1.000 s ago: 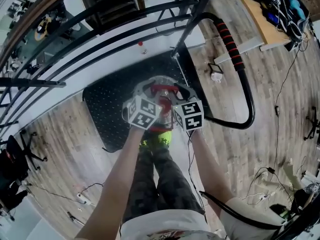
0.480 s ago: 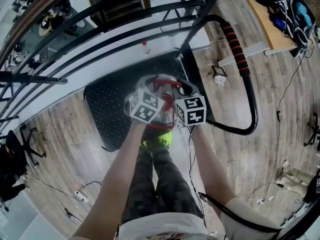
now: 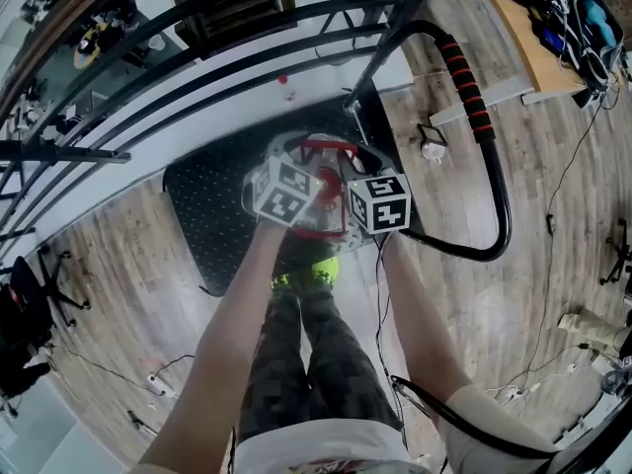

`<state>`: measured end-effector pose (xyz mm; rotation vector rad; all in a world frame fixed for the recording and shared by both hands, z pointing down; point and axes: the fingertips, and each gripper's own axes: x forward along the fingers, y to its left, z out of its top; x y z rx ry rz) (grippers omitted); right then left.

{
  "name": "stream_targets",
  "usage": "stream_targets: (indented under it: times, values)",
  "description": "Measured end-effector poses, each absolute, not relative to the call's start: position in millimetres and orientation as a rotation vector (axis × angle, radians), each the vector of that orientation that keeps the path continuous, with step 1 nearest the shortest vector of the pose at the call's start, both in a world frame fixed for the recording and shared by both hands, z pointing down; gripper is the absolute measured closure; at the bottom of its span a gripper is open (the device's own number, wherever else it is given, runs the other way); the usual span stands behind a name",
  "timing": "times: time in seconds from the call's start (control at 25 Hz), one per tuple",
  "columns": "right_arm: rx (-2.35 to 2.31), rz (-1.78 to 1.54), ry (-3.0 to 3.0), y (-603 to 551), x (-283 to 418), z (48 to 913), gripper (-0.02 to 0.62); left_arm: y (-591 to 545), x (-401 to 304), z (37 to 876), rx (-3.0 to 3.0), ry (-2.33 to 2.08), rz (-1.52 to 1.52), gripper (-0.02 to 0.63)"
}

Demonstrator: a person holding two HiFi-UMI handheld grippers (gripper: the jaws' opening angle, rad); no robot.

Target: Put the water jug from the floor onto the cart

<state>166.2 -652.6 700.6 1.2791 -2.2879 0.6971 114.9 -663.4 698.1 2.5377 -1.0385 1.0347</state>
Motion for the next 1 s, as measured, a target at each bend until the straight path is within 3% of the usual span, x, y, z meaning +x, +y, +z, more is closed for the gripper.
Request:
stream_targets:
  times: [0.24, 0.4, 0.72, 1.0]
  values:
    - [1.277, 0.767, -2.288, -640.8, 169.2, 699.3, 0.443, -656.3, 102.0, 698.9, 2.526, -1.033, 1.072, 0.52]
    - [1.29, 0.778, -2.292, -637.9, 167.6, 699.3, 0.439, -658.9, 89.6, 698.1, 2.497, -1.093, 1.0, 0.414]
    - [1.303, 0.756, -2.287, -633.8, 160.7, 695.5, 0.439, -655.1, 70.3, 687.1, 2.486, -1.157, 0.987, 0.37]
    - [1.346, 0.681, -2.294, -633.6, 164.8, 668.7, 0.438, -643.8, 69.3, 665.3, 2.528, -1.169, 0.995, 0.37]
